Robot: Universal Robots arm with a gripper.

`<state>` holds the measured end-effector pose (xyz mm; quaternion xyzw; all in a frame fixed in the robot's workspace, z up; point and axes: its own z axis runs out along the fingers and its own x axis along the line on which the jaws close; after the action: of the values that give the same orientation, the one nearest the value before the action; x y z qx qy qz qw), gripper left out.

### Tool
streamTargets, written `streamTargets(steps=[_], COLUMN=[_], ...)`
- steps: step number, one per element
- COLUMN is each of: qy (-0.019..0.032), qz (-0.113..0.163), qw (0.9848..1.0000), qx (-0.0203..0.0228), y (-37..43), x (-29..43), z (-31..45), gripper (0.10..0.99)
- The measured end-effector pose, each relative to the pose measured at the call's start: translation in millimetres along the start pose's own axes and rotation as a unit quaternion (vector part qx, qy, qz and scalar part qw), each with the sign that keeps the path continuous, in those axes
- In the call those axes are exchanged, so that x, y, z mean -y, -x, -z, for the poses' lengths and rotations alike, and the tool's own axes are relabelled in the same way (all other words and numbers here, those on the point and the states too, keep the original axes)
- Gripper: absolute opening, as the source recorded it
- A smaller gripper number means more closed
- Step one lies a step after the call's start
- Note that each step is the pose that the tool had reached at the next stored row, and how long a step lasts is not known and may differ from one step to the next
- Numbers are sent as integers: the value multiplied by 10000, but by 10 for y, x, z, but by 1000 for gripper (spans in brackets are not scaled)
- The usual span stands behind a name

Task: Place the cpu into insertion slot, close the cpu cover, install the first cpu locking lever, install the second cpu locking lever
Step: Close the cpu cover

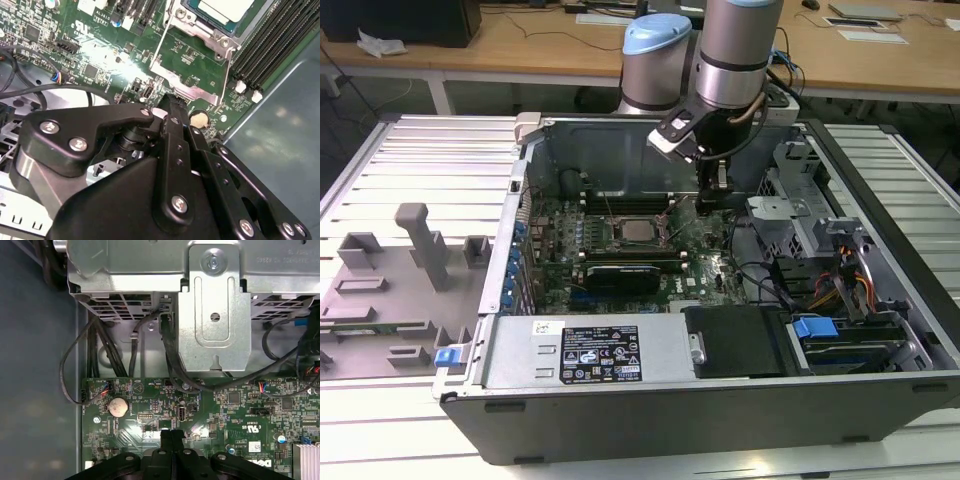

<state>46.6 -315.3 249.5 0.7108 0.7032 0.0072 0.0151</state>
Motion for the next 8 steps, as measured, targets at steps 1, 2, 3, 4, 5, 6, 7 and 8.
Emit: streamTargets(steps=[1, 2, 3, 4, 5, 6, 7, 8], qy=[0, 0, -10, -70, -132, -268, -358, -425], qz=[0, 0, 0, 1, 1, 2, 4, 5], qw=[10000, 10000, 10000, 10000, 9999, 9996, 9994, 9991], qx=[0, -1, -1, -1, 0, 1, 2, 3], y=[0, 0, 0, 0, -1, -1, -1, -1], x=[0, 0, 0, -2, -4, -9, -13, -16], z=[0, -1, -2, -3, -4, -6, -7, -7], gripper=[106, 106, 106, 106, 106, 106, 106, 106])
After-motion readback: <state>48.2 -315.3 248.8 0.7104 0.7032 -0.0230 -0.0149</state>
